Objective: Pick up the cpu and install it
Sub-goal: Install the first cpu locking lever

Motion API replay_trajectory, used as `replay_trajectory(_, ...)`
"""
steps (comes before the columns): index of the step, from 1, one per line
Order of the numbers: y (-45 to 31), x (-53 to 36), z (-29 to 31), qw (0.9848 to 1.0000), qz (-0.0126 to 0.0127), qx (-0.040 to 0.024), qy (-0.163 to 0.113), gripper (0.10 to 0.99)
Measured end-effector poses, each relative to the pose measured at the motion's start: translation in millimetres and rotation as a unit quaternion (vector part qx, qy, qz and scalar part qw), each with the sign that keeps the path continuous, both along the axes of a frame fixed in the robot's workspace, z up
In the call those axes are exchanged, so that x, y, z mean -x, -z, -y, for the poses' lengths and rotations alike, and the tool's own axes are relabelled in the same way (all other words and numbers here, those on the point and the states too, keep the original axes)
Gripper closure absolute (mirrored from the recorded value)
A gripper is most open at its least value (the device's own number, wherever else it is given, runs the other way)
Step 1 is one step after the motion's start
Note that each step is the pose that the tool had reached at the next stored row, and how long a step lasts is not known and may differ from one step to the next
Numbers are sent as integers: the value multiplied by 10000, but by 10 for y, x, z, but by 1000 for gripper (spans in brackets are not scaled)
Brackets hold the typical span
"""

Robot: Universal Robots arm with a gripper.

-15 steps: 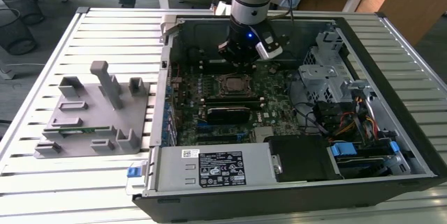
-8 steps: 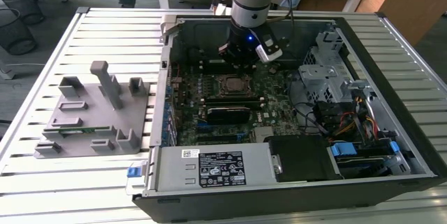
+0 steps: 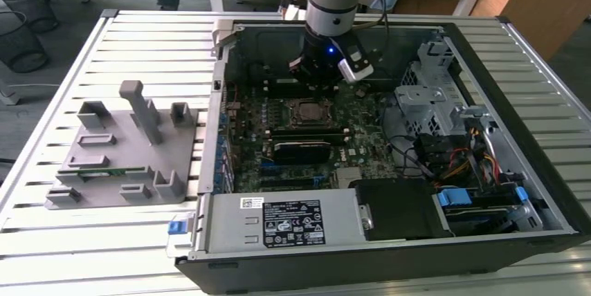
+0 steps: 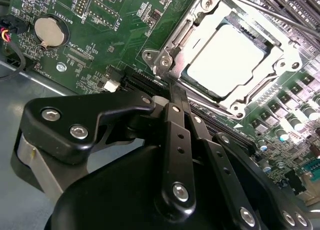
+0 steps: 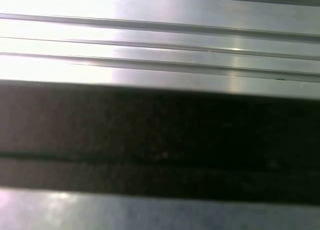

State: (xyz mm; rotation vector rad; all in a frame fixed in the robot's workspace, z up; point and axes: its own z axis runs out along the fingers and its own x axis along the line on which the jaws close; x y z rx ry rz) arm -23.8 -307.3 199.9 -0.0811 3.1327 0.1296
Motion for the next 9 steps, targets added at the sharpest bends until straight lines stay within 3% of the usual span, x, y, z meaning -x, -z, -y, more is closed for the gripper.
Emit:
replay_trajectory(4, -5, 0, 0, 10000, 1, 9, 0, 980)
replay_trajectory(9, 17, -1, -2, 9999, -2, 147, 0, 980)
